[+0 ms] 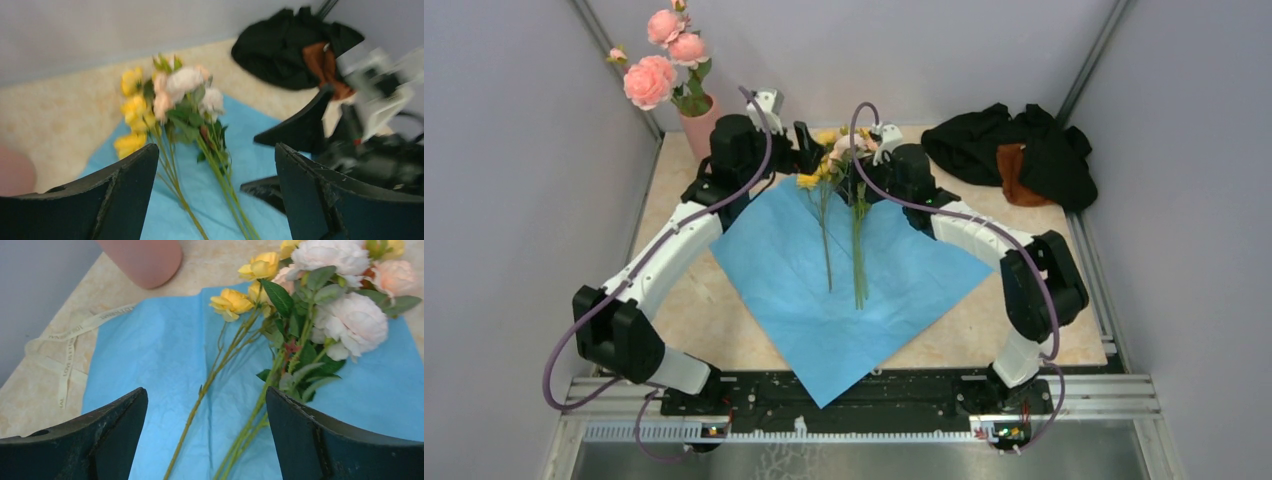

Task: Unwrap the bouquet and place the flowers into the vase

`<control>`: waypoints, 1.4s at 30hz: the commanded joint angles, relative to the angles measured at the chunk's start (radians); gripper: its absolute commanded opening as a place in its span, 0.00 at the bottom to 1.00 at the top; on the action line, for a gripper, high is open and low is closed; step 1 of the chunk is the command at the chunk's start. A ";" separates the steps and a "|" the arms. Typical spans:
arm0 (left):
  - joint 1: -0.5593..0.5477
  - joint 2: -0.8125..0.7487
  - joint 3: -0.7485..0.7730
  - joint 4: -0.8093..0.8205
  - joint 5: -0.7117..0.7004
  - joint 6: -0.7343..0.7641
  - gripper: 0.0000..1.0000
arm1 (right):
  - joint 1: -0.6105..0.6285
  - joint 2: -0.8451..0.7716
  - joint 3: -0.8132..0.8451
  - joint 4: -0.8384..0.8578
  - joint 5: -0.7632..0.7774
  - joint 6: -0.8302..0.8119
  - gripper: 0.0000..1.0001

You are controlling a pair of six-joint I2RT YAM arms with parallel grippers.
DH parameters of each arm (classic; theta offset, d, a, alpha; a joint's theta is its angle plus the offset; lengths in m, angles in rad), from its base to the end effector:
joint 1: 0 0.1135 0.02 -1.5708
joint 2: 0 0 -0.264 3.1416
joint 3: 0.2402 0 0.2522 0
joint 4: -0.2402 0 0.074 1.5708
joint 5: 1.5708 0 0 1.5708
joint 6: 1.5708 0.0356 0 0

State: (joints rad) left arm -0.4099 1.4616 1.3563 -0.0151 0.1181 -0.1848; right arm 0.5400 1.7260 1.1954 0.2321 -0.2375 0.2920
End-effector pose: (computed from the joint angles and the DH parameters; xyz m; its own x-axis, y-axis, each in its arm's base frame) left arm 0.3191 -0.1432 0.3967 -0.2007 -0.1117 -0.9733 0.4742 0.8582 -0.1963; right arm 0.3441 0.2160 0.2702 -0.4409 0.0619 -0.8954 -0.5906 0.7312 0.3414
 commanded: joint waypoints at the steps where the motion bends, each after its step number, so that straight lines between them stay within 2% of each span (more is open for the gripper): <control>1: -0.012 -0.018 -0.083 -0.108 -0.050 -0.116 0.90 | -0.011 -0.141 0.010 -0.135 0.120 -0.066 0.87; 5: -0.015 0.016 -0.072 -0.234 -0.083 -0.168 0.91 | -0.025 -0.214 -0.044 -0.158 0.191 -0.043 0.92; 9: -0.026 0.135 0.006 -0.393 -0.033 -0.187 0.97 | -0.031 -0.272 -0.082 -0.173 0.254 -0.034 0.98; 16: -0.097 0.352 0.069 -0.457 -0.039 -0.240 0.98 | -0.031 -0.296 -0.092 -0.194 0.260 -0.041 0.98; 27: -0.128 0.497 0.091 -0.407 -0.068 -0.323 0.83 | -0.040 -0.318 -0.117 -0.203 0.244 -0.044 0.98; 42: -0.131 0.601 0.179 -0.391 -0.189 -0.338 0.73 | -0.058 -0.340 -0.158 -0.200 0.241 -0.054 0.98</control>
State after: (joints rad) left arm -0.5369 2.0373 1.4902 -0.4198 -0.0349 -0.5091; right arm 0.4915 1.4300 1.0405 -0.0086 0.0063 0.2447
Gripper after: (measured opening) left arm 0.733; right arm 0.984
